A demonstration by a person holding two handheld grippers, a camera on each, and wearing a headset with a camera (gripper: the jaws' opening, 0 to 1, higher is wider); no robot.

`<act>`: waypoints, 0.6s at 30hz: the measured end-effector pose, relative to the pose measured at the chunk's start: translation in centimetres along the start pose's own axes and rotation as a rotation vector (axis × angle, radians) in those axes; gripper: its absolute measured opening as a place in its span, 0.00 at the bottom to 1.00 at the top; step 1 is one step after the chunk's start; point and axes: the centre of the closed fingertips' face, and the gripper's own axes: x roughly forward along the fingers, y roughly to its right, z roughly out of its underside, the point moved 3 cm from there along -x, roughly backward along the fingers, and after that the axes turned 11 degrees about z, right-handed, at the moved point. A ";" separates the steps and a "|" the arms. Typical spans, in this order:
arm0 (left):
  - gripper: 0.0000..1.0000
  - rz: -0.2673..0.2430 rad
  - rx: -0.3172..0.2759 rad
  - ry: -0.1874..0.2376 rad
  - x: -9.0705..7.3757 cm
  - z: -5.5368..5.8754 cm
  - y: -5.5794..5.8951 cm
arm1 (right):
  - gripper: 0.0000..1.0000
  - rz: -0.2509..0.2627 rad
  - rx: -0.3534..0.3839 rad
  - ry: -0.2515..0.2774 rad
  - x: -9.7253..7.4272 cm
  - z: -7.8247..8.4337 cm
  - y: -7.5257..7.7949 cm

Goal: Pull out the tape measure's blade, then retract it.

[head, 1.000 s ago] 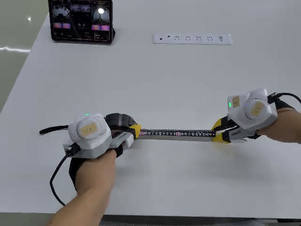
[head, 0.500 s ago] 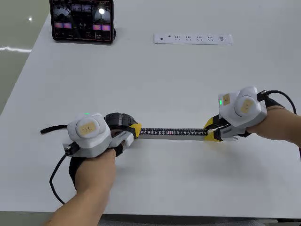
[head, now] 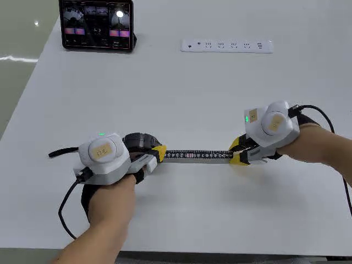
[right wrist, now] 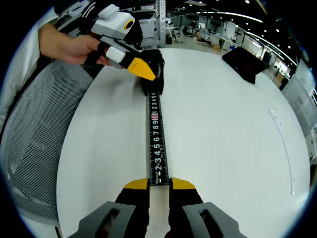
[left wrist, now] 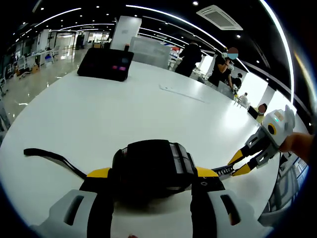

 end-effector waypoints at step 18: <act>0.59 0.011 -0.017 0.008 0.0 0.0 -0.1 | 0.10 -0.006 -0.004 0.042 1.4 -2.5 -0.1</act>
